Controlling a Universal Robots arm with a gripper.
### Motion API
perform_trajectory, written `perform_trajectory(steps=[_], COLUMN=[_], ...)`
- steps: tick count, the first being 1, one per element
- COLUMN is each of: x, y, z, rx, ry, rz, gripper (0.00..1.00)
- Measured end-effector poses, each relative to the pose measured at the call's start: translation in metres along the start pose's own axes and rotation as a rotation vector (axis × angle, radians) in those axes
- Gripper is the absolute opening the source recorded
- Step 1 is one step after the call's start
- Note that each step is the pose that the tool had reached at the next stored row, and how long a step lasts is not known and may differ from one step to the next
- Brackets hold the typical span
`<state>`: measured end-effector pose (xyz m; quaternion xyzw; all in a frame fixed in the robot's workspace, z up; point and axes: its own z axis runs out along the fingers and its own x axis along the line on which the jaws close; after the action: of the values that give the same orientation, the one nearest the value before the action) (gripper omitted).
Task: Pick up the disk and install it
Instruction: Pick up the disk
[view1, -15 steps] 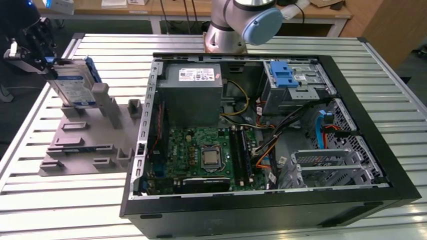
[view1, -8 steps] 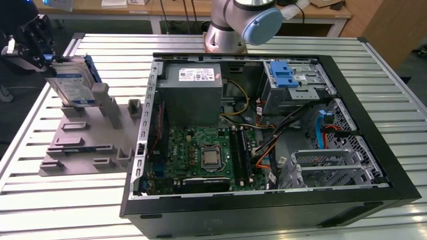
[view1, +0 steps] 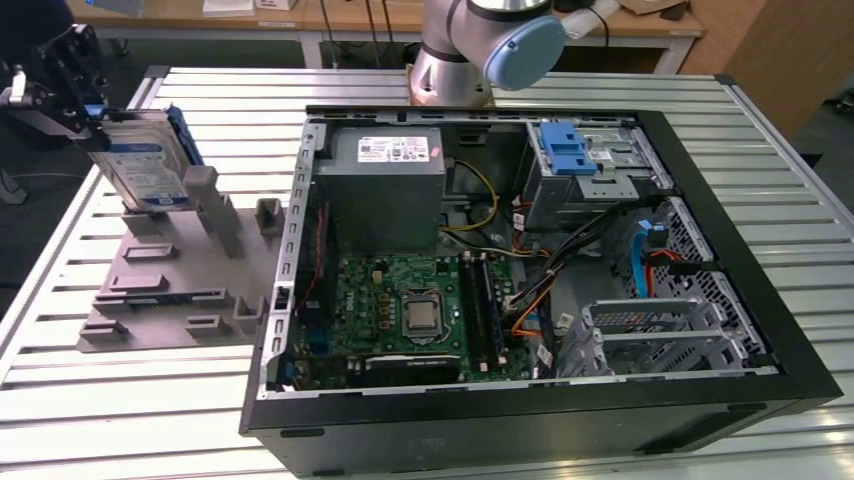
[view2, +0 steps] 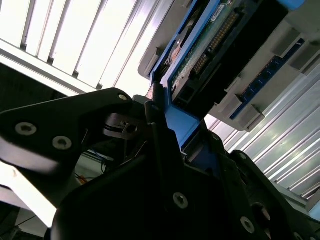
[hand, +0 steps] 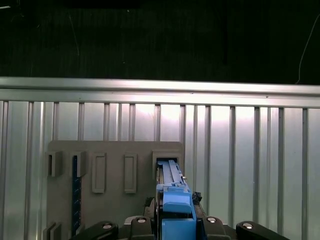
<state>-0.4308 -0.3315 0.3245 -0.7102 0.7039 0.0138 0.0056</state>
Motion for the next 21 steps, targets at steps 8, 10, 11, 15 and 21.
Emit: perform_trajectory(steps=[8, 10, 11, 15, 21], x=[0.0, 0.0, 0.0, -0.0001, -0.0001], y=[0.0, 0.0, 0.0, 0.0, 0.0001], z=[-0.0006, -0.0012, -0.0016, -0.0033, -0.006], rx=[-0.0004, -0.0006, -0.0006, -0.0004, -0.0002], ry=[0.0002, 0.0003, 0.0003, 0.0002, -0.0001], rz=[0.0, 0.0, 0.0, 0.0, 0.0], gripper=[0.36, 0.36, 0.36, 0.36, 0.36])
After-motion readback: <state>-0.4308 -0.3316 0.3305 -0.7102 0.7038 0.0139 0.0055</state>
